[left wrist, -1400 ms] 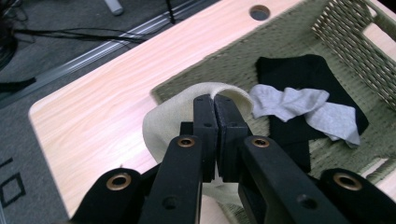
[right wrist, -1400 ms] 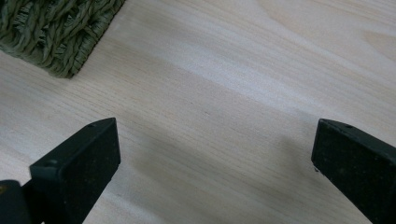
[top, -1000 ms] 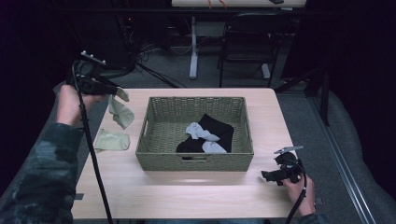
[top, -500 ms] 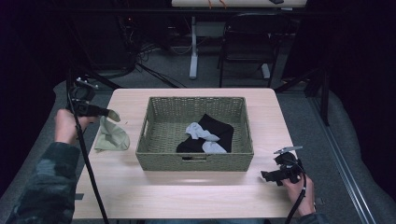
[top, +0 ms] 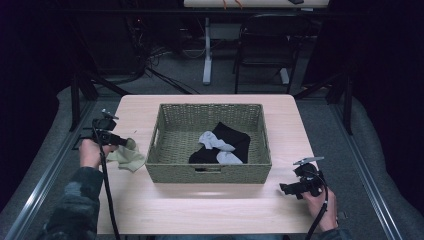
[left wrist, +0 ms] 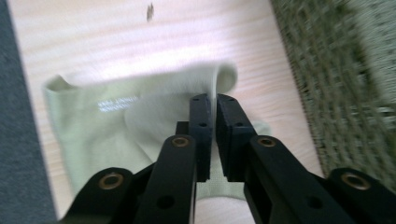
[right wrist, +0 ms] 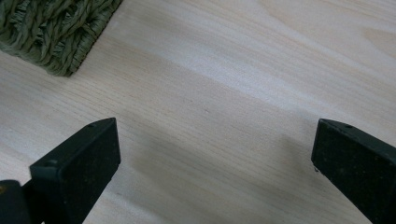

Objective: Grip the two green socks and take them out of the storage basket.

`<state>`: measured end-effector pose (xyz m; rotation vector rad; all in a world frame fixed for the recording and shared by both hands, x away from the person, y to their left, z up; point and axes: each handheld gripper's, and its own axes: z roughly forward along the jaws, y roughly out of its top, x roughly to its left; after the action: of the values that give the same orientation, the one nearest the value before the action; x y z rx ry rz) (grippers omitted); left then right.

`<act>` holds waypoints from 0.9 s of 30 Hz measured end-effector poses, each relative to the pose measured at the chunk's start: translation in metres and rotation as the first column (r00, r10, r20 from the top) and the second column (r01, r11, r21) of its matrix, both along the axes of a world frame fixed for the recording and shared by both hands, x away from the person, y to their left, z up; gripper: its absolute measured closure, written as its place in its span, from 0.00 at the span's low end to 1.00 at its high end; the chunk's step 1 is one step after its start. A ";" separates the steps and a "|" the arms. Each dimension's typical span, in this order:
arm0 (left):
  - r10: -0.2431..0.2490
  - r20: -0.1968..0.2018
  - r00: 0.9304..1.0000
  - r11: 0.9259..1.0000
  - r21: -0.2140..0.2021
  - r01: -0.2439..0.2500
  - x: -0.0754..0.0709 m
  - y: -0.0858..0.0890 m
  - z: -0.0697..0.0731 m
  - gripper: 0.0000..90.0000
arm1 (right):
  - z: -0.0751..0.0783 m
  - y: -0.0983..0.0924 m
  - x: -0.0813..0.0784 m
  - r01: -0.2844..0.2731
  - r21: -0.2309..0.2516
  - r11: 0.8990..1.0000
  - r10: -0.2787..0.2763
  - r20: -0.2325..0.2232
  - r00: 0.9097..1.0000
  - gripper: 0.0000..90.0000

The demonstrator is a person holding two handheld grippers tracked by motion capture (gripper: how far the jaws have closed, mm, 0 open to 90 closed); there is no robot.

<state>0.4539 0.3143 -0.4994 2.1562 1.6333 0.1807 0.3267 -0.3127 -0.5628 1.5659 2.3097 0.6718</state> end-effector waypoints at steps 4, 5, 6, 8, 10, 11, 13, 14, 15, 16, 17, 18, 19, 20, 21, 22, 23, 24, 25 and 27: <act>0.021 0.034 0.999 1.000 -0.008 -0.021 -0.006 -0.002 -0.004 0.70 | 0.000 0.000 0.000 0.001 0.000 1.000 -0.001 -0.001 1.000 0.00; 0.024 0.044 0.999 1.000 -0.008 -0.023 -0.009 -0.002 -0.002 0.62 | 0.000 -0.001 0.000 -0.002 -0.004 1.000 0.002 -0.003 1.000 0.00; 0.035 0.068 0.997 0.999 0.000 -0.035 -0.014 -0.003 0.001 0.52 | 0.000 -0.001 0.000 -0.002 -0.004 1.000 0.002 -0.002 1.000 0.00; 0.047 0.102 0.994 0.999 0.008 -0.048 -0.023 -0.002 0.004 0.37 | 0.000 -0.002 0.000 -0.002 -0.006 1.000 0.002 -0.004 1.000 0.00; 0.056 0.138 0.989 0.998 -0.004 -0.056 -0.036 0.001 0.008 0.26 | 0.000 -0.002 0.000 -0.003 -0.005 1.000 0.003 -0.006 1.000 0.00; 0.052 0.150 0.987 0.999 -0.009 -0.051 -0.041 0.003 0.009 0.22 | 0.000 -0.001 0.000 -0.003 -0.005 1.000 0.003 -0.003 1.000 0.00; 0.054 0.172 0.984 0.998 -0.021 -0.051 -0.053 0.003 0.011 0.17 | 0.000 0.000 0.000 -0.002 -0.003 1.000 0.002 0.001 1.000 0.00; 0.052 0.183 0.982 0.999 -0.023 -0.048 -0.059 0.004 0.011 0.16 | 0.000 0.000 0.000 -0.003 -0.004 1.000 0.003 0.000 1.000 0.00; 0.049 0.187 0.981 0.999 -0.023 -0.045 -0.065 0.004 0.010 0.16 | 0.000 0.000 0.000 -0.007 -0.004 1.000 0.007 -0.001 1.000 0.00; 0.047 0.195 0.980 0.999 -0.025 -0.043 -0.071 0.004 0.009 0.14 | 0.000 0.001 0.000 -0.004 -0.005 1.000 0.004 0.001 1.000 0.00; 0.050 0.202 0.978 0.999 -0.026 -0.046 -0.077 0.004 0.007 0.12 | 0.000 0.001 0.000 -0.008 -0.006 1.000 0.008 -0.003 1.000 0.00; 0.048 0.205 0.978 0.999 -0.024 -0.044 -0.084 0.003 0.006 0.10 | 0.000 0.001 0.000 -0.009 -0.005 1.000 0.009 -0.003 1.000 0.00; 0.046 0.212 0.976 0.999 -0.015 -0.044 -0.090 0.002 0.004 0.09 | 0.000 0.001 0.000 -0.010 -0.006 1.000 0.010 -0.005 1.000 0.00; 0.048 0.215 0.975 0.999 0.000 -0.049 -0.097 0.000 0.002 0.08 | 0.000 0.001 0.000 -0.011 -0.006 1.000 0.010 -0.005 1.000 0.00; 0.047 0.223 0.974 0.999 0.011 -0.051 -0.102 -0.002 0.000 0.06 | 0.000 0.001 0.000 -0.010 -0.007 1.000 0.010 -0.005 1.000 0.00; 0.040 0.233 0.972 0.999 0.020 -0.045 -0.111 -0.005 -0.004 0.04 | 0.000 0.001 0.000 -0.009 -0.008 1.000 0.009 -0.005 1.000 0.00; 0.034 0.233 0.972 0.999 0.021 -0.040 -0.119 -0.006 -0.005 0.04 | 0.000 0.001 0.000 -0.009 -0.008 1.000 0.009 -0.003 1.000 0.00; 0.036 0.238 0.971 0.999 0.023 -0.043 -0.125 -0.008 -0.008 0.03 | 0.000 0.001 -0.001 -0.004 -0.007 1.000 0.004 0.002 1.000 0.00; 0.037 0.245 0.969 0.999 0.026 -0.044 -0.131 -0.008 -0.009 0.02 | 0.000 0.000 -0.001 -0.002 -0.006 1.000 0.002 0.001 1.000 0.00; 0.049 0.262 0.964 0.998 0.031 -0.060 -0.144 -0.010 -0.016 0.01 | 0.000 0.000 -0.001 -0.001 -0.003 1.000 0.001 0.000 1.000 0.00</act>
<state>0.3103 0.3039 -0.5158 2.0164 1.5481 0.4948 0.3253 -0.3131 -0.5624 1.5632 2.3104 0.6690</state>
